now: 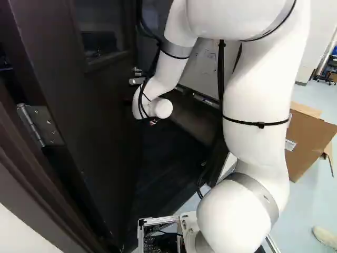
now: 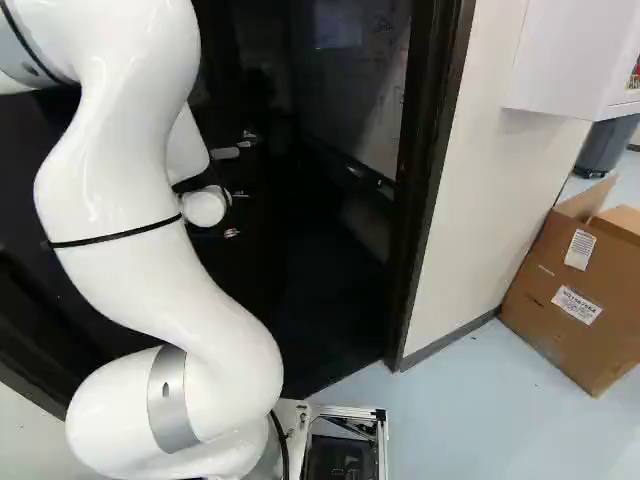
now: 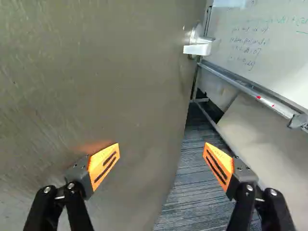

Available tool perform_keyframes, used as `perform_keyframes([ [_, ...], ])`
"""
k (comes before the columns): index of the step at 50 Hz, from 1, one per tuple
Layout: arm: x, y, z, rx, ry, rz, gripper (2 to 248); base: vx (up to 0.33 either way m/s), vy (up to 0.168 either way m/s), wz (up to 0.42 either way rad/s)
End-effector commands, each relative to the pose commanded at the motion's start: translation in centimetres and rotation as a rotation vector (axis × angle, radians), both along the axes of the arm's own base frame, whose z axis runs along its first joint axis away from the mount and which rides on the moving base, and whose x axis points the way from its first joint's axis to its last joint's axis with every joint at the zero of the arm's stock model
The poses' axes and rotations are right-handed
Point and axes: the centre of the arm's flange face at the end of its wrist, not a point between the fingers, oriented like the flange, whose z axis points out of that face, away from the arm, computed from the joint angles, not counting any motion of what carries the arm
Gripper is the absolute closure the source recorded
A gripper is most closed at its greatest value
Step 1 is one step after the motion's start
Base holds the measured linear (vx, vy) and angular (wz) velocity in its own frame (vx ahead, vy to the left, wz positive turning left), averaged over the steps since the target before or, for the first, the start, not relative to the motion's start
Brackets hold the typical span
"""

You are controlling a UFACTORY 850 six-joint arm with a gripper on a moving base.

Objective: Open the door and move inside

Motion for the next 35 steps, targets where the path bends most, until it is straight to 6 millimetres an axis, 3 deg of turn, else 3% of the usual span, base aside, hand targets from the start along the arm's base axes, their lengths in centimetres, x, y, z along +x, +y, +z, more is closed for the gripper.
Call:
perform_keyframes([
  [35,0.6,5.7,-0.3,0.007,-0.013,0.089,3,0.000,0.000,0.000],
])
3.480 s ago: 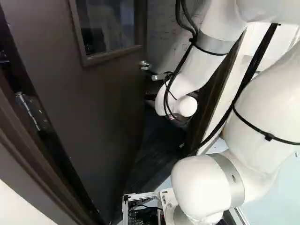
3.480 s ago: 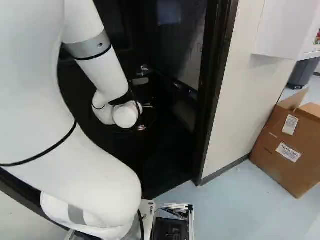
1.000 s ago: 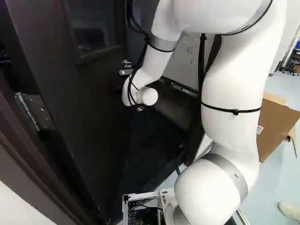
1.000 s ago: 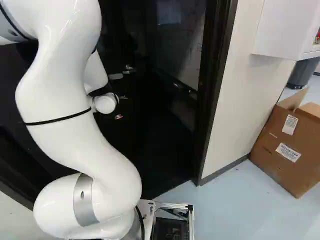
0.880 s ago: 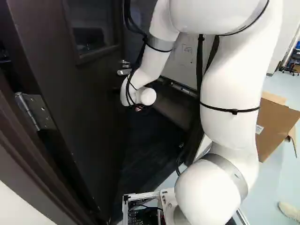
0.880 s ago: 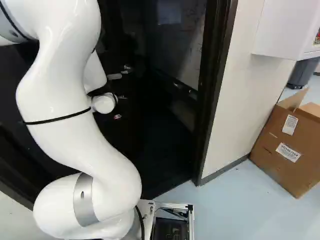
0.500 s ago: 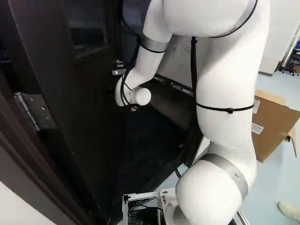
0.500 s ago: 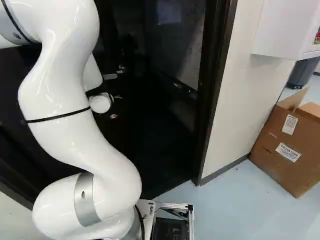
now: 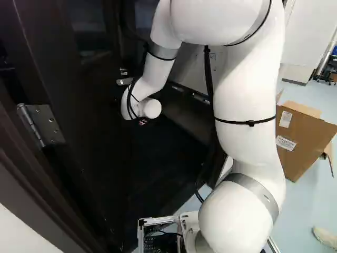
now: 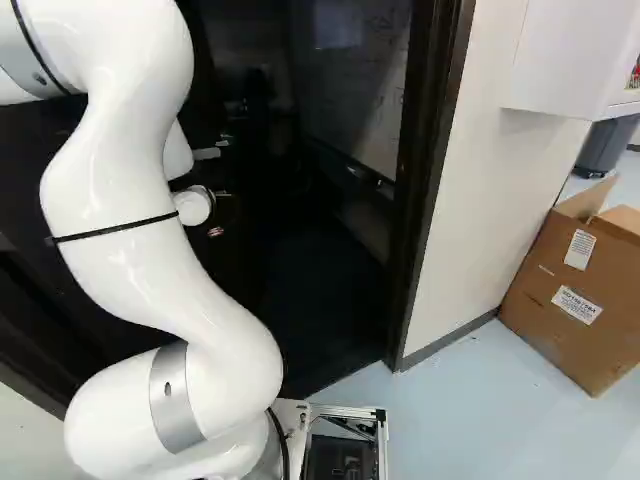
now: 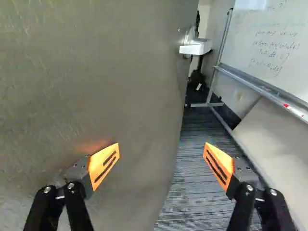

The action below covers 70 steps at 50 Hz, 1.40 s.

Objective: Open the door and move inside

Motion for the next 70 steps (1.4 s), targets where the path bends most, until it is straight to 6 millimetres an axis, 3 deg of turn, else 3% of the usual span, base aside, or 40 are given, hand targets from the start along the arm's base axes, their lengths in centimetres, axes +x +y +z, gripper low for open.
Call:
perform_keyframes([
  [19,-0.9,3.0,-0.1,0.002,-0.004,0.055,3,0.000,0.000,0.000],
  [36,-3.2,4.8,0.0,0.000,0.000,0.106,3,0.000,0.000,0.000],
  [70,-9.3,4.6,0.4,-0.013,0.018,0.177,3,0.000,0.000,0.000],
])
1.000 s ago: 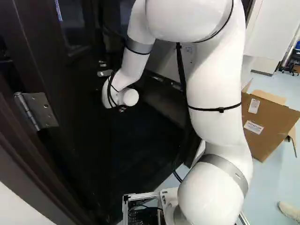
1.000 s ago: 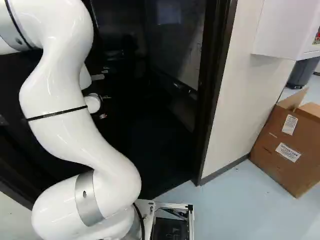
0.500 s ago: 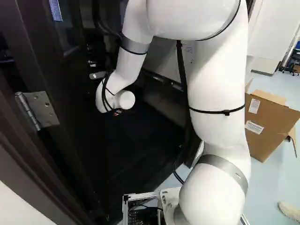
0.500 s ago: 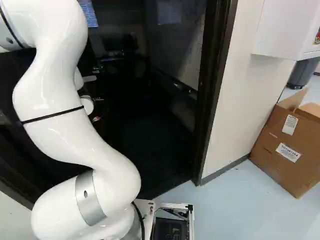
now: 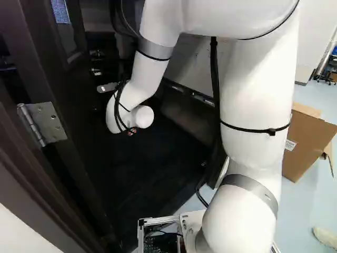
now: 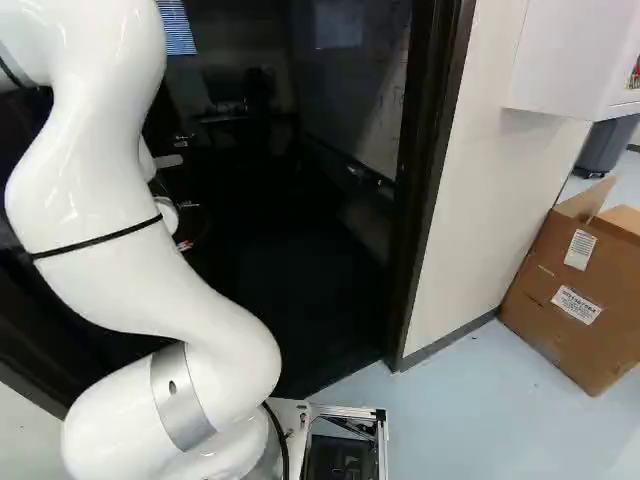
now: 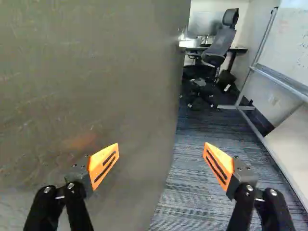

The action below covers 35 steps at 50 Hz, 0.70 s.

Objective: Open the door and move inside

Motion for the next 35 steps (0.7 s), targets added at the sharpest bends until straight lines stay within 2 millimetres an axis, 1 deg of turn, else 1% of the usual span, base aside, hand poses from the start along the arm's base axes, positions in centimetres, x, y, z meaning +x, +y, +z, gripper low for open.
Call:
perform_keyframes([
  [35,-6.2,-0.7,0.3,-0.011,0.011,0.079,3,0.000,0.000,0.000],
])
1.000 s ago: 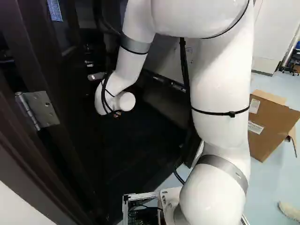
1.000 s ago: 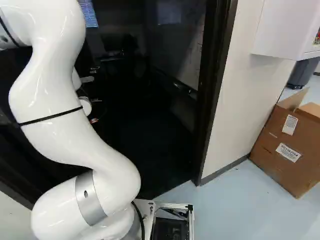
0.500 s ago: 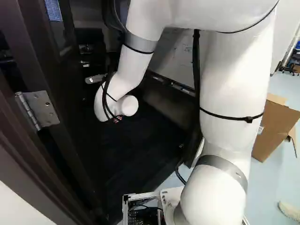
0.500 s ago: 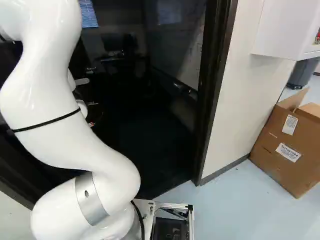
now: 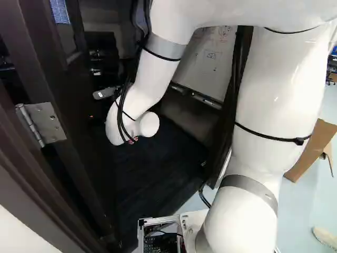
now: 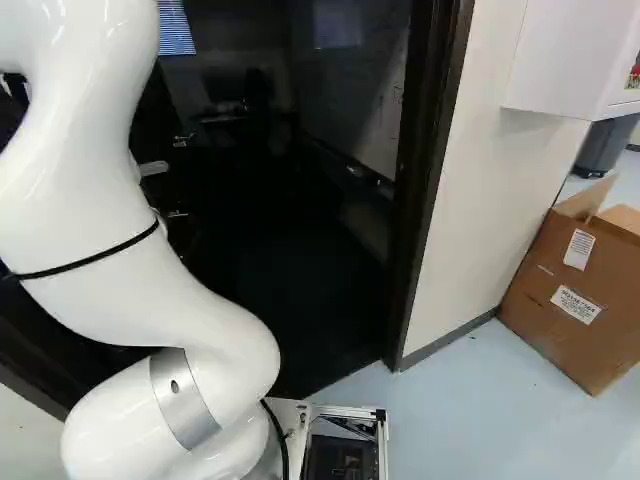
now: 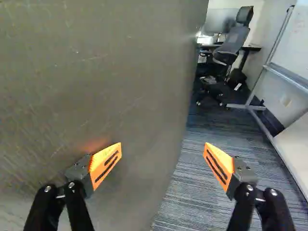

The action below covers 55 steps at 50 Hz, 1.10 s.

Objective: Open the door and move inside

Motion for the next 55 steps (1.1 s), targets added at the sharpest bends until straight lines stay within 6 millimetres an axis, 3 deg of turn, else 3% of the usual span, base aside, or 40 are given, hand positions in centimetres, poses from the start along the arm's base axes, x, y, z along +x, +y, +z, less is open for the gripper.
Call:
perform_keyframes([
  [33,-5.3,1.1,0.1,-0.004,0.003,0.109,3,0.000,0.000,0.000],
  [55,-7.2,-2.4,0.0,-0.006,0.005,0.089,3,-0.001,0.005,0.004],
])
